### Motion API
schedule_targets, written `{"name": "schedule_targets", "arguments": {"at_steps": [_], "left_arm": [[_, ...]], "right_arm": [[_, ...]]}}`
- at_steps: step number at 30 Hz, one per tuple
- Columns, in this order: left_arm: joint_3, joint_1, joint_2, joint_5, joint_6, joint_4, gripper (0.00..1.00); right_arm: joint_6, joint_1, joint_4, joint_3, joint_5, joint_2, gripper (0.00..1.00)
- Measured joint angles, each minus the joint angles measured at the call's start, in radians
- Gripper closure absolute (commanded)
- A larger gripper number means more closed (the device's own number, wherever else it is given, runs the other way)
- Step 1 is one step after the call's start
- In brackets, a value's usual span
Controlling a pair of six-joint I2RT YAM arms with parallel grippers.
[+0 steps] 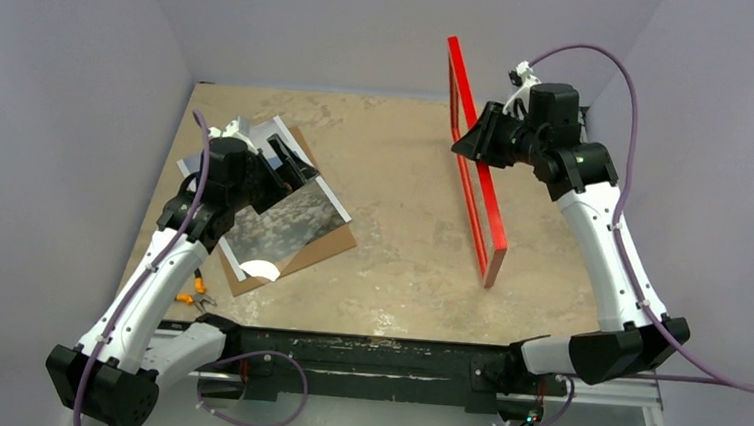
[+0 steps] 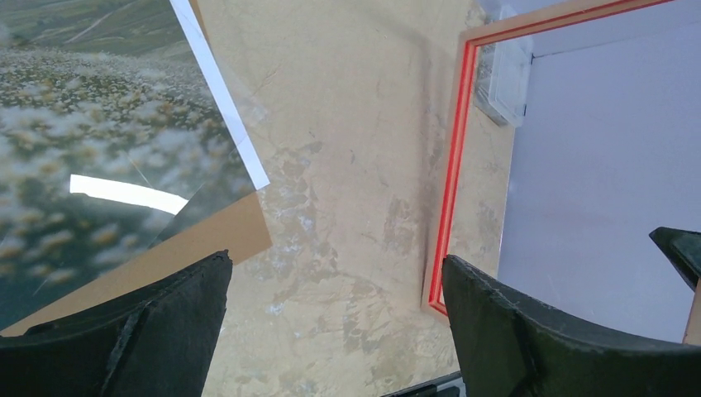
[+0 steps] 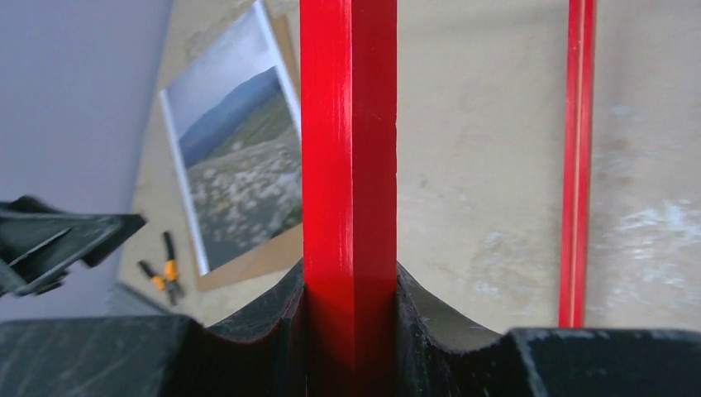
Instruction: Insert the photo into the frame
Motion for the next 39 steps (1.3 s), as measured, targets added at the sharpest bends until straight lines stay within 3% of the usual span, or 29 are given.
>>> {"name": "schedule_targets", "arguments": {"at_steps": [9,17,25,31,35,39], "left_arm": [[0.0,0.0,0.018,0.018,0.012,0.0,0.06],[0.0,0.0,0.024,0.022,0.015,0.0,0.06],[0.006,0.0,0.047,0.035,0.016,0.0,0.07],[0.006,0.0,0.066,0.045,0.016,0.001,0.07],[0.006,0.0,0.079,0.051,0.016,0.002,0.07],[0.006,0.0,0.094,0.057,0.018,0.002,0.07]], "right_arm": [[0.18,-0.009,0.08,-0.033,-0.359,0.051,1.0],[0.193,-0.037,0.126,-0.108,-0.365,0.037,1.0],[0.271,-0.169,0.239,-0.262,-0.431,-0.035,1.0],[0.23,-0.206,0.251,-0.286,-0.365,-0.027,0.9],[0.118,-0.205,0.209,-0.356,-0.204,0.04,0.88],[0.071,-0.206,0.218,-0.413,-0.144,0.117,0.9]]}}
